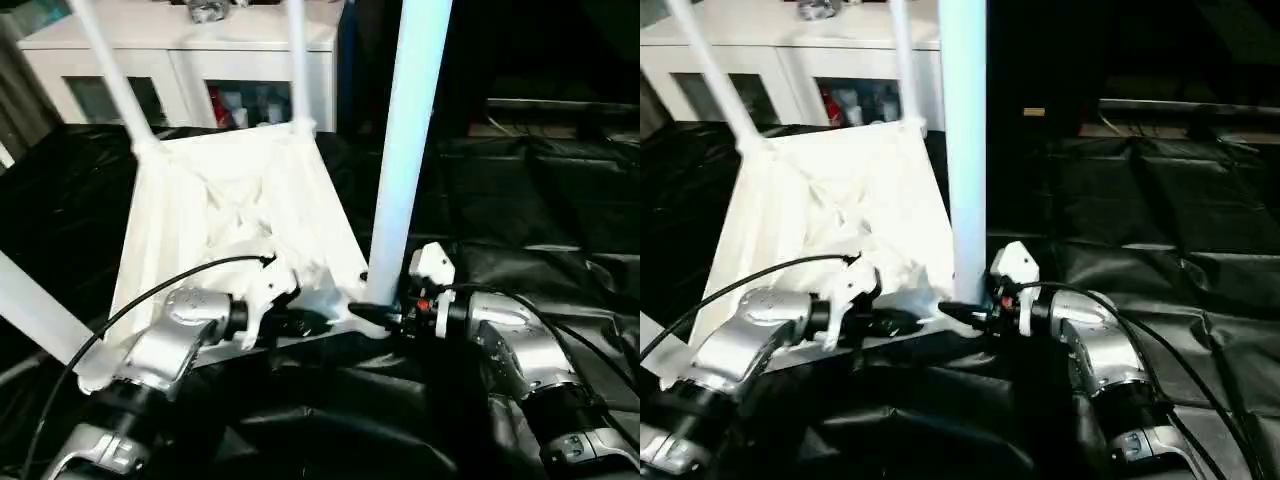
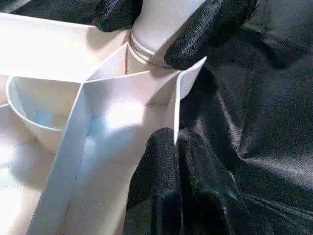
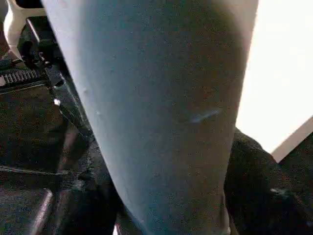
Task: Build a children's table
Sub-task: Rotate leg to tighten
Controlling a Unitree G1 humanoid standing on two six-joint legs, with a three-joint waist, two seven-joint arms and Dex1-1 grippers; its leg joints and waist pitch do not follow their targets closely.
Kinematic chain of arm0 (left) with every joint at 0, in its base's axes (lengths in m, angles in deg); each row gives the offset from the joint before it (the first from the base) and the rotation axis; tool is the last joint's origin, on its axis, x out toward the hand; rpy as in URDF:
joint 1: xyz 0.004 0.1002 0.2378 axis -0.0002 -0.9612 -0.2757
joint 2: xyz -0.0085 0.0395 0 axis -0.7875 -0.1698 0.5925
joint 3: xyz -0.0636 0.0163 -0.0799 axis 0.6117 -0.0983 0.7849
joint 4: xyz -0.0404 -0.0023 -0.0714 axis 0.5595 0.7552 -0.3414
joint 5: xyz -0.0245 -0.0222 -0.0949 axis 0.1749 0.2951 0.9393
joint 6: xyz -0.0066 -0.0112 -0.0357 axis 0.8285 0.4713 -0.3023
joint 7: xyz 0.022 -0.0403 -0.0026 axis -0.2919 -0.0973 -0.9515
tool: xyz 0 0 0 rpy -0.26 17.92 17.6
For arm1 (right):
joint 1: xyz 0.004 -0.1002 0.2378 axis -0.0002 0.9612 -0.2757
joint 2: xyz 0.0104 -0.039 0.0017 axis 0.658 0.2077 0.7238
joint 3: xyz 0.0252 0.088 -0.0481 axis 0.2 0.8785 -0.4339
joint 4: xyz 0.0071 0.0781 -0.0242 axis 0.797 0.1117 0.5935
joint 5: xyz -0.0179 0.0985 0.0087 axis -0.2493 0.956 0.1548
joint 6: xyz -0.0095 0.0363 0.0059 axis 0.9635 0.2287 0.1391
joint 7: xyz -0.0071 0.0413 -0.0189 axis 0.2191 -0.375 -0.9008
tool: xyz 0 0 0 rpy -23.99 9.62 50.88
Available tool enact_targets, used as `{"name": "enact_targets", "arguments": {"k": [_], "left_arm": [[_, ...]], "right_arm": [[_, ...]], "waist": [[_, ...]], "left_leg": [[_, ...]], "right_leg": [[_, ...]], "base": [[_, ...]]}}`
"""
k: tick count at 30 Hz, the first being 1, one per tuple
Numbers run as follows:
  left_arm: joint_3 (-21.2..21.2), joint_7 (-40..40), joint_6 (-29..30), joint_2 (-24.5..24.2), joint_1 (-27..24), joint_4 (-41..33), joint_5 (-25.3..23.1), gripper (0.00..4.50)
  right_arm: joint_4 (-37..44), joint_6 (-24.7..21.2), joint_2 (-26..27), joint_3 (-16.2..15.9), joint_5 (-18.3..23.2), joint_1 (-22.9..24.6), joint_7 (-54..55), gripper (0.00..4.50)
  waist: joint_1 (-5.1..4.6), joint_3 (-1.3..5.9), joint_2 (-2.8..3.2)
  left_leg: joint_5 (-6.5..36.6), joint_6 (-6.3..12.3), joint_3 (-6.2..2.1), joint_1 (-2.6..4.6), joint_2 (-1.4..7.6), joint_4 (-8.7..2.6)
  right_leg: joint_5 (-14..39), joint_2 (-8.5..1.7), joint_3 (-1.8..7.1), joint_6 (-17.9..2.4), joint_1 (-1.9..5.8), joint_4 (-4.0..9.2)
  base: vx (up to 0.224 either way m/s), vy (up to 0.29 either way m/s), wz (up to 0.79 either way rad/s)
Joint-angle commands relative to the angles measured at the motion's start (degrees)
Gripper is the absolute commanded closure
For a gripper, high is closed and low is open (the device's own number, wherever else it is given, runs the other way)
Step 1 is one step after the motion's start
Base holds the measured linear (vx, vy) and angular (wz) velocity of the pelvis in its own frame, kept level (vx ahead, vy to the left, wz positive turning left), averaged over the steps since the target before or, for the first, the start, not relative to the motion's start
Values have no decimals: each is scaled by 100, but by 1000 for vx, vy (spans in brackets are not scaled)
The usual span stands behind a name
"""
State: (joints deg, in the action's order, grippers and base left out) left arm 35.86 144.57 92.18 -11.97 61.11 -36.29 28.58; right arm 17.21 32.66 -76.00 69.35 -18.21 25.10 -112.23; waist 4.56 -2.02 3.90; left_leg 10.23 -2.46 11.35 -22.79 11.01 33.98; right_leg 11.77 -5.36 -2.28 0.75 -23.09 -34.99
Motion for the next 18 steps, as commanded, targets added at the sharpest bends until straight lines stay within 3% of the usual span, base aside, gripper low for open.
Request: {"name": "enact_targets", "arguments": {"k": [1,7,8,9,10,11,12,14,15,16,18], "left_arm": [[-12,41,25,-1,10,-188,155,450],[94,-603,-10,192,165,87,-75,450],[215,-1184,-51,437,337,360,-217,450],[241,-1310,-67,492,377,423,-246,450],[285,-1611,-116,632,474,570,-315,450],[324,-2001,-145,836,605,751,-392,450],[324,-2001,-145,836,605,751,-392,450],[345,-2374,-142,1074,734,912,-451,450],[348,-2480,-128,1157,772,952,-463,450],[337,-2588,-107,1271,815,991,-471,450],[325,-2715,-83,1406,867,1037,-480,450]], "right_arm": [[128,-93,53,-152,-13,111,-111,206],[-16,-113,256,-122,-218,145,479,211],[-345,38,498,-30,-519,77,1389,211],[-415,61,553,-8,-579,63,1592,211],[-557,70,689,54,-683,43,2086,211],[-682,-38,889,203,-723,26,2739,212],[-682,-38,889,203,-723,26,2739,215],[-765,-173,1104,362,-709,22,3339,226],[-781,-205,1172,405,-700,24,3500,236],[-821,-233,1264,440,-694,12,3676,242],[-868,-267,1373,481,-687,-3,3885,242]], "waist": [[12,340,-94],[19,333,-145],[17,320,-126],[-20,263,-111],[-41,252,-126],[-62,256,-127],[-74,240,-114],[-103,253,-140],[-122,248,-121],[-109,260,-88],[-112,260,-112]], "left_leg": [[935,489,-83,146,215,-379],[772,535,-75,133,208,-367],[959,453,-81,144,203,-385],[1264,279,-73,161,202,-432],[1618,29,-102,193,188,-470],[1688,-47,-112,195,178,-477],[1869,-158,-125,228,188,-502],[1998,-164,-145,217,186,-513],[1944,-144,-124,215,181,-509],[1957,-150,-146,222,170,-511],[1957,-138,-136,225,172,-507]], "right_leg": [[320,-245,137,-1547,244,335],[240,-250,148,-1517,233,334],[547,-259,151,-1467,228,368],[1044,-256,165,-1388,182,441],[1686,-275,156,-1223,204,479],[1835,-277,160,-1151,213,486],[2100,-281,171,-1017,176,532],[2144,-283,171,-918,200,548],[1999,-265,193,-922,162,558],[2003,-274,178,-920,181,551],[1949,-266,179,-933,171,562]], "base": [[0,0,0],[0,0,0],[0,0,0],[0,0,0],[0,0,0],[0,0,0],[0,0,0],[0,0,0],[0,0,0],[0,0,0],[0,0,0]]}}
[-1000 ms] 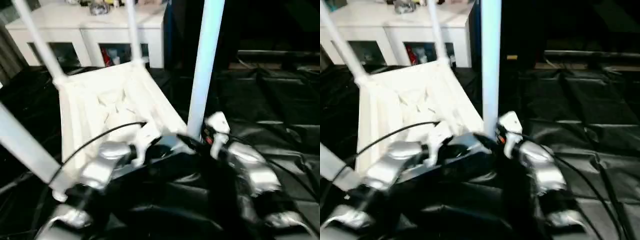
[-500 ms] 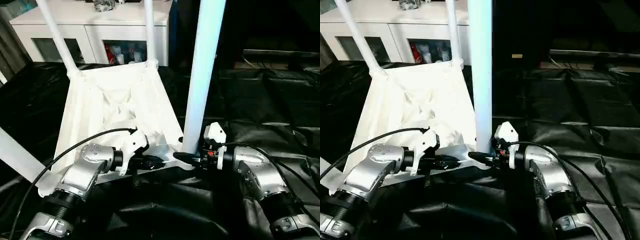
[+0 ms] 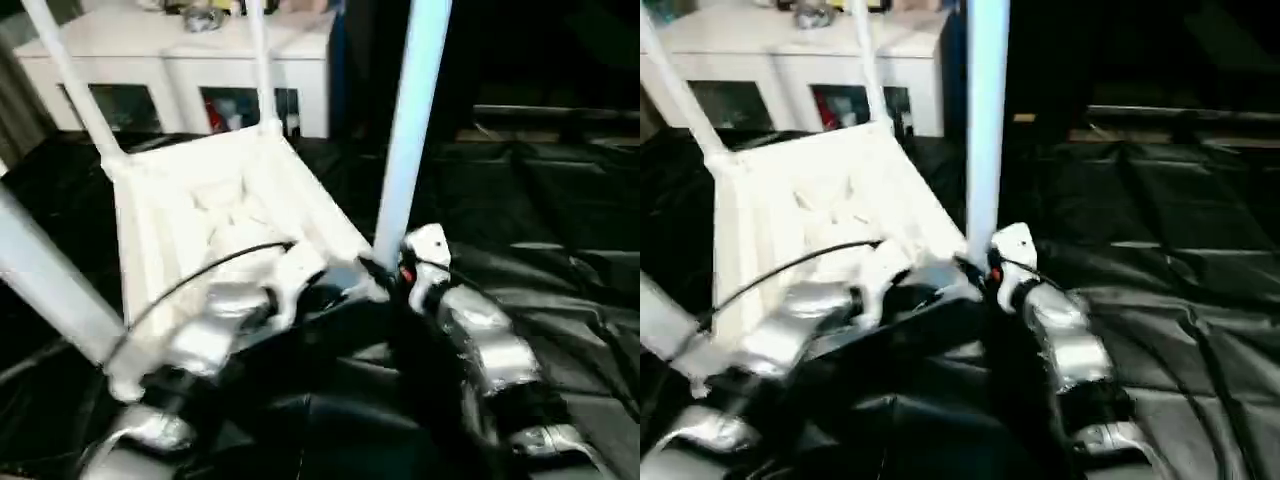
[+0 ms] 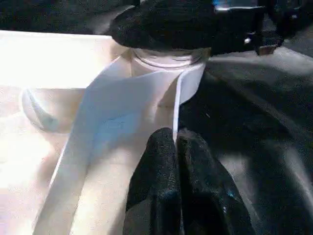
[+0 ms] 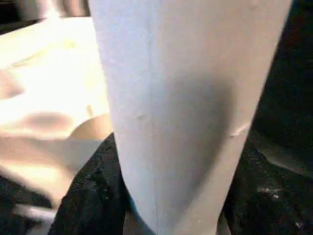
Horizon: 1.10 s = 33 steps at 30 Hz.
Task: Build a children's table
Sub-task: Rotate leg to tighten
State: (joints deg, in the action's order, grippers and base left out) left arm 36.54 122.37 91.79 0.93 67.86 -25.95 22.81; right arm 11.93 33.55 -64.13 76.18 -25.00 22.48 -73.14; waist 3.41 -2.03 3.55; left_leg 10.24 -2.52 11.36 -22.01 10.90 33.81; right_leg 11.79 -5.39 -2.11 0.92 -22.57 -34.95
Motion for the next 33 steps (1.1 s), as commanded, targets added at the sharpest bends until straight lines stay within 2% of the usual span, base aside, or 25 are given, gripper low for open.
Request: {"name": "enact_targets", "arguments": {"k": [1,4,6,7,8,9,10,11,12,13,15,16,17,18,19,20,21,23,25,27,28,29,30,33], "left_arm": [[257,-494,-44,116,192,3,96,450],[257,-494,-44,116,192,3,96,450],[243,-529,-38,160,207,14,88,450],[199,-640,-21,299,254,50,62,450],[-129,-61,-92,251,211,-80,35,450],[-214,197,-128,169,175,-148,54,450],[-243,499,-98,40,112,-273,130,450],[-244,567,-97,-3,92,-307,147,450],[-247,808,-119,-157,35,-392,206,450],[-259,994,-138,-256,-10,-442,255,450],[-273,1187,-145,-358,-65,-505,308,450],[-335,1517,-167,-559,-166,-603,366,450],[-369,1638,-176,-646,-208,-645,372,450],[-413,1805,-170,-770,-266,-715,388,450],[-428,1913,-111,-862,-313,-789,418,450],[-432,2029,-85,-943,-350,-855,447,450],[-431,2101,-69,-991,-371,-895,464,450],[-404,2353,61,-1175,-468,-1061,544,450],[-444,2585,126,-1386,-575,-1204,573,450],[-452,2644,145,-1449,-612,-1245,585,450],[-445,2697,205,-1523,-670,-1319,623,450],[-438,2698,224,-1556,-697,-1347,625,450],[-413,2661,245,-1584,-730,-1368,623,450],[-387,2612,269,-1605,-755,-1412,641,450]], "right_arm": [[-340,-356,187,-202,-8,259,-23,242],[-340,-356,187,-202,-8,259,-23,242],[-358,-357,224,-203,-15,249,33,245],[-416,-361,344,-206,-36,217,211,190],[-202,-137,364,-548,12,183,-694,176],[-108,-79,301,-656,22,179,-1044,177],[-3,-59,166,-737,34,189,-1404,177],[11,-47,121,-746,36,190,-1475,157],[30,36,-40,-773,19,181,-1702,157],[45,76,-144,-783,50,180,-1905,157],[83,116,-259,-795,94,190,-2137,157],[223,100,-516,-830,251,229,-2621,157],[297,71,-622,-841,314,253,-2826,157],[407,23,-781,-872,408,283,-3081,157],[497,-38,-894,-895,483,305,-3269,157],[552,-74,-974,-889,518,313,-3457,157],[579,-95,-1015,-876,531,315,-3579,157],[611,-81,-1175,-893,532,309,-4026,157],[572,-102,-1310,-970,475,267,-4294,157],[549,-124,-1352,-1003,457,245,-4373,157],[520,-102,-1401,-1052,460,209,-4437,172],[499,-94,-1417,-1083,454,187,-4471,182],[457,-65,-1423,-1145,408,152,-4500,182],[455,-122,-1421,-1213,430,127,-4572,205]], "waist": [[4,270,-78],[8,279,-78],[9,275,-76],[15,275,-41],[6,273,70],[-10,269,-62],[9,287,-29],[-3,284,-32],[0,300,31],[-20,312,0],[-23,323,5],[-11,347,-45],[3,353,-30],[22,352,-113],[57,357,-57],[86,356,-78],[98,353,-73],[158,331,-90],[182,326,-79],[188,304,-77],[190,299,-131],[188,296,-135],[179,297,-122],[165,303,-135]], "left_leg": [[1879,-91,-141,111,182,-492],[1755,-6,-132,100,185,-484],[1754,23,-125,101,183,-480],[1757,12,-129,103,184,-480],[1802,-38,-138,112,180,-483],[1928,4,-134,97,177,-485],[1889,46,-145,94,189,-487],[1849,70,-148,77,191,-492],[1707,86,-158,63,194,-483],[1586,133,-142,58,191,-460],[1427,199,-135,52,188,-441],[1156,344,-120,59,185,-401],[1072,395,-124,47,190,-387],[944,528,-99,44,199,-366],[816,608,-96,56,212,-354],[773,662,-84,67,216,-340],[766,680,-82,65,222,-343],[927,623,-71,79,236,-357],[1009,561,-77,96,246,-373],[1188,421,-75,106,250,-403],[1217,365,-89,92,251,-419],[1243,349,-86,93,247,-424],[1266,301,-89,99,248,-430],[1241,253,-85,107,235,-424]], "right_leg": [[1831,-268,162,-964,146,545],[1538,-258,158,-1015,151,522],[1533,-259,158,-1040,147,527],[1547,-266,160,-1047,146,525],[1568,-265,158,-1047,137,522],[1658,-253,145,-1011,159,545],[1623,-274,155,-1008,164,532],[1548,-262,149,-1019,176,522],[1282,-269,141,-1080,197,489],[976,-255,137,-1173,202,468],[674,-253,133,-1282,219,434],[229,-241,123,-1429,239,390],[108,-244,118,-1473,254,359],[-40,-242,124,-1532,251,347],[-123,-245,118,-1571,237,327],[-157,-234,114,-1613,227,314],[-132,-229,111,-1621,223,312],[203,-241,118,-1607,197,334],[394,-243,123,-1568,185,348],[682,-240,135,-1530,171,369],[781,-252,137,-1494,186,359],[854,-255,141,-1466,181,373],[896,-257,145,-1440,174,377],[724,-245,149,-1453,177,368]], "base": [[0,0,0],[0,0,0],[0,0,0],[0,0,0],[0,0,0],[0,0,0],[0,0,0],[0,0,0],[0,0,0],[0,0,0],[0,0,0],[0,0,0],[0,0,0],[0,0,0],[0,0,0],[0,0,0],[0,0,0],[0,0,0],[0,0,0],[0,0,0],[0,0,0],[0,0,0],[0,0,0],[0,0,0]]}}
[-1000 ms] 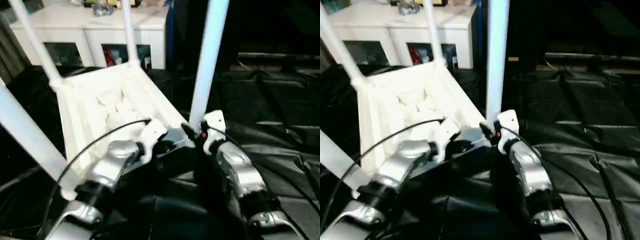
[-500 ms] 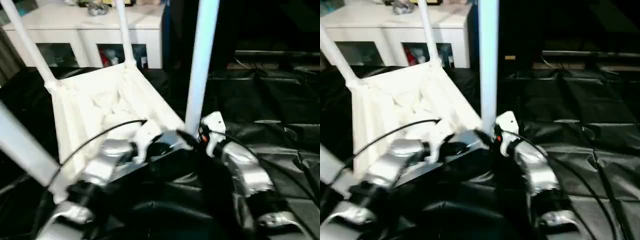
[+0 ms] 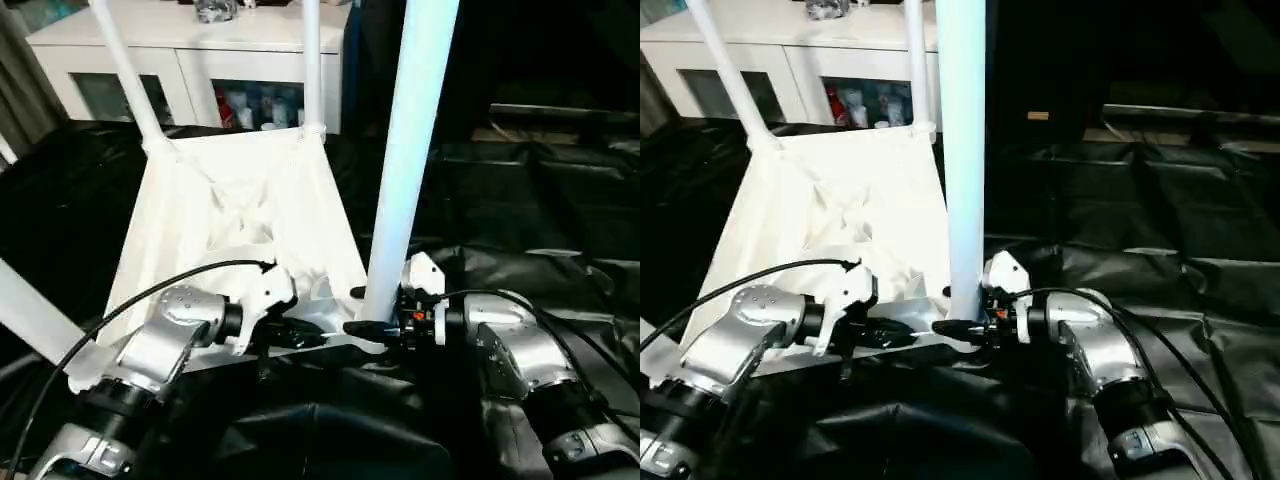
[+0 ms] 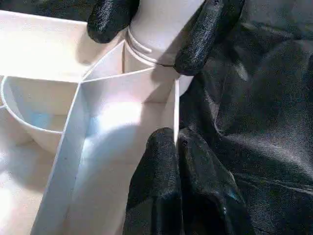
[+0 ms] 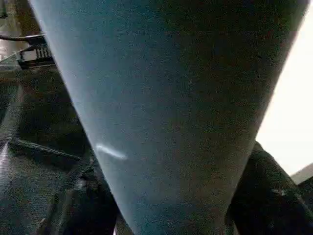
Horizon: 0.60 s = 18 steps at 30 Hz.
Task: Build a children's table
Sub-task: Rotate leg to tighten
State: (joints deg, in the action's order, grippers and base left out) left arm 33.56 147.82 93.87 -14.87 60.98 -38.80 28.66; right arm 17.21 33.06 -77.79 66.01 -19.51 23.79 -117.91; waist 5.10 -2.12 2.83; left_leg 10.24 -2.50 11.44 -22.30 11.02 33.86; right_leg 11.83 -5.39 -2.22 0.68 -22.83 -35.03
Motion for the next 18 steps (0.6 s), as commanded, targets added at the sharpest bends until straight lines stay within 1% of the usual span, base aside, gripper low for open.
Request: {"name": "enact_targets", "arguments": {"k": [1,3,4,5,7,8,9,10,11,12,13,14,15,16,17,18], "left_arm": [[-86,61,72,-26,-70,-137,60,450],[-93,49,83,-30,-82,-163,38,450],[-92,-33,46,16,-76,-131,-13,450],[-62,-203,55,97,-41,-73,-57,450],[-22,-423,59,204,12,11,-109,450],[37,-720,31,359,95,150,-170,450],[91,-1020,-2,523,191,305,-223,450],[139,-1391,-46,726,321,497,-301,450],[170,-1661,-82,865,423,635,-361,450],[189,-1829,-105,949,480,711,-399,450],[235,-2125,-120,1120,596,864,-438,450],[252,-2218,-116,1177,631,908,-445,450],[285,-2420,-108,1318,718,1008,-456,450],[293,-2637,-115,1494,817,1133,-482,450],[296,-2818,-142,1649,903,1251,-502,450],[296,-2818,-142,1649,903,1251,-502,450]], "right_arm": [[-74,-81,-46,-196,-122,-7,-107,213],[-51,-128,-7,-191,-122,-2,-136,213],[23,-229,57,-157,-64,54,-80,221],[23,-260,122,-106,-71,98,119,227],[-17,-261,207,-43,-114,137,418,232],[-134,-207,336,49,-222,164,905,237],[-280,-184,480,152,-349,178,1481,237],[-435,-215,654,278,-470,200,2155,240],[-512,-259,761,350,-497,213,2492,240],[-547,-287,828,390,-507,228,2681,243],[-609,-348,970,475,-516,242,3035,245],[-625,-372,1022,504,-521,245,3158,245],[-668,-439,1171,582,-553,242,3525,246],[-674,-514,1329,612,-575,250,3788,246],[-697,-562,1462,605,-626,240,4024,247],[-697,-562,1462,605,-626,240,4024,248]], "waist": [[-6,316,-55],[-6,324,-50],[-4,325,-60],[0,323,-11],[-19,317,-25],[-30,301,5],[-49,269,23],[-66,260,9],[-76,246,5],[-90,245,36],[-112,236,9],[-141,227,26],[-144,236,104],[-192,211,82],[-208,202,52],[-224,181,94]], "left_leg": [[1197,265,-93,131,222,-421],[1127,290,-91,127,218,-410],[1069,329,-89,125,216,-402],[1079,327,-92,128,212,-401],[1160,287,-86,137,218,-409],[1322,212,-94,132,211,-434],[1560,72,-94,158,209,-455],[1844,-100,-115,194,197,-481],[1953,-162,-119,200,193,-498],[2140,-265,-143,220,190,-514],[2268,-312,-158,218,185,-525],[2420,-341,-172,214,181,-540],[2490,-361,-192,225,178,-537],[2665,-360,-184,242,170,-542],[2739,-353,-193,238,158,-544],[2909,-365,-193,287,151,-545]], "right_leg": [[607,-246,158,-1442,208,370],[476,-244,156,-1461,217,355],[387,-242,152,-1479,220,349],[390,-241,153,-1483,215,349],[405,-236,156,-1495,207,367],[608,-234,153,-1460,212,391],[975,-244,169,-1405,177,435],[1455,-258,167,-1301,178,480],[1683,-258,169,-1223,171,506],[2006,-271,169,-1094,158,535],[2183,-268,164,-980,155,563],[2286,-262,160,-910,148,590],[2302,-271,154,-895,145,577],[2425,-259,151,-863,110,629],[2542,-249,140,-823,124,640],[2806,-254,135,-760,81,693]], "base": [[0,0,0],[0,0,0],[0,0,0],[0,0,0],[0,0,0],[0,0,0],[0,0,0],[0,0,0],[0,0,0],[-55,3,-1],[0,0,0],[0,0,0],[0,0,0],[0,0,0],[0,0,0],[0,0,0]]}}
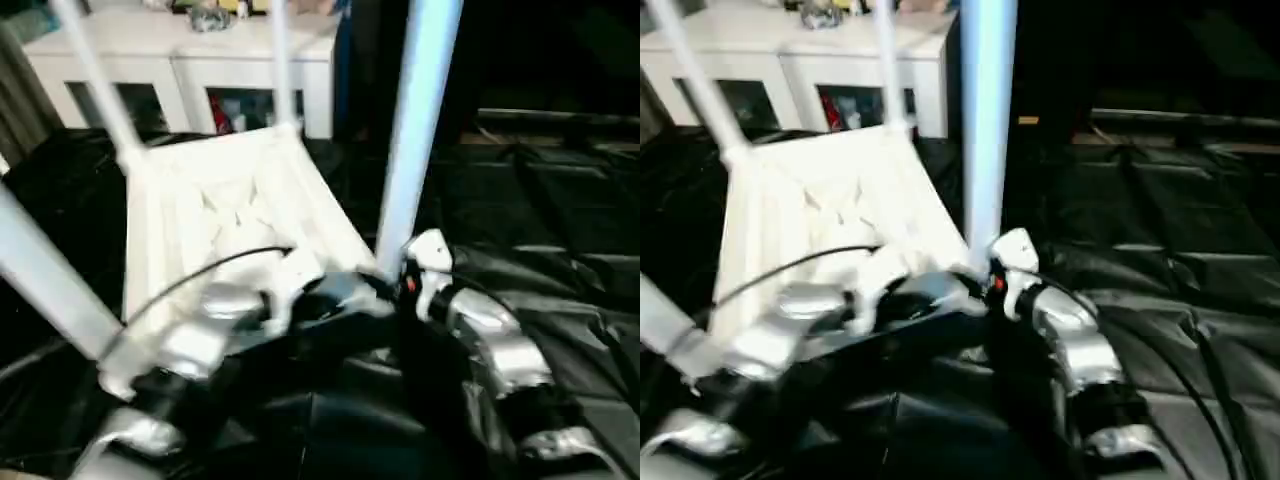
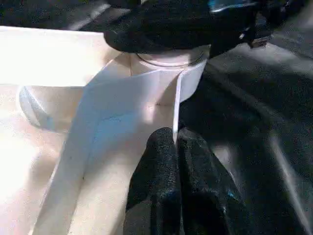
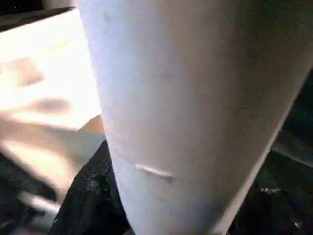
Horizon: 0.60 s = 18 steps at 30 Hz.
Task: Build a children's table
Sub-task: Rotate leg to tighten
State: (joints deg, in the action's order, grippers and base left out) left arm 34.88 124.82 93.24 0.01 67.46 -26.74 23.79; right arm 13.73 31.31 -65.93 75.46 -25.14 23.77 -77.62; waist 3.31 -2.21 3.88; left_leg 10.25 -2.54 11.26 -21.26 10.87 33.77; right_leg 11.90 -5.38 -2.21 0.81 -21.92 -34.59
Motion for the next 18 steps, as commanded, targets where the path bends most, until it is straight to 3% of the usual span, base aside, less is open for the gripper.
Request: {"name": "enact_targets", "arguments": {"k": [1,4,5,6,7,10,12,13,15,16,18], "left_arm": [[189,-717,-114,354,349,177,-24,450],[247,-875,-191,606,474,360,-16,450],[231,-834,-215,641,492,366,-14,450],[144,-613,-287,591,482,341,1,450],[110,-531,-324,563,477,345,4,450],[9,-272,-395,416,418,291,-11,450],[-44,46,-373,260,332,174,30,450],[-121,584,-316,-30,197,-53,88,450],[-137,728,-283,-114,162,-115,100,450],[-184,1157,-259,-388,41,-302,178,450],[-210,1344,-246,-531,-19,-386,205,450]], "right_arm": [[-395,-395,422,-380,-131,210,204,248],[-499,-243,605,-504,-283,104,354,248],[-487,-190,658,-493,-227,61,281,248],[-398,-122,665,-434,-13,11,-15,192],[-365,-120,660,-404,52,1,-119,178],[-283,-91,510,-456,32,6,-377,149],[-190,-4,292,-538,-8,32,-648,135],[-66,67,-68,-593,100,77,-1323,135],[-41,79,-172,-601,132,85,-1524,135],[52,89,-498,-678,240,128,-2210,135],[109,93,-664,-728,289,157,-2550,135]], "waist": [[-55,189,-37],[-71,225,28],[-67,240,21],[-48,262,41],[-44,273,37],[-38,281,28],[-37,282,28],[-9,307,-31],[7,317,14],[13,320,11],[33,343,18]], "left_leg": [[2981,-316,-193,205,151,-522],[2707,-245,-202,157,158,-563],[2640,-231,-204,141,158,-569],[2482,-177,-196,125,169,-575],[2319,-120,-181,100,181,-571],[2098,3,-158,61,181,-557],[2113,32,-146,77,184,-548],[1958,96,-149,57,189,-537],[1612,221,-127,32,205,-507],[1473,280,-123,13,207,-496],[1338,338,-114,23,208,-465]], "right_leg": [[3043,-268,115,-700,4,678],[2760,-270,117,-682,46,685],[2612,-268,116,-707,68,668],[2276,-268,129,-782,85,632],[1907,-261,138,-889,100,604],[1557,-268,132,-1062,136,562],[1676,-273,131,-1080,133,574],[1594,-295,132,-1102,171,558],[1150,-288,132,-1210,174,513],[949,-275,112,-1287,197,484],[687,-255,99,-1373,202,442]], "base": [[0,0,0],[0,0,0],[0,0,0],[0,0,0],[0,0,0],[0,0,0],[0,0,0],[0,0,0],[0,0,0],[52,-16,-2],[53,-14,-1]]}}
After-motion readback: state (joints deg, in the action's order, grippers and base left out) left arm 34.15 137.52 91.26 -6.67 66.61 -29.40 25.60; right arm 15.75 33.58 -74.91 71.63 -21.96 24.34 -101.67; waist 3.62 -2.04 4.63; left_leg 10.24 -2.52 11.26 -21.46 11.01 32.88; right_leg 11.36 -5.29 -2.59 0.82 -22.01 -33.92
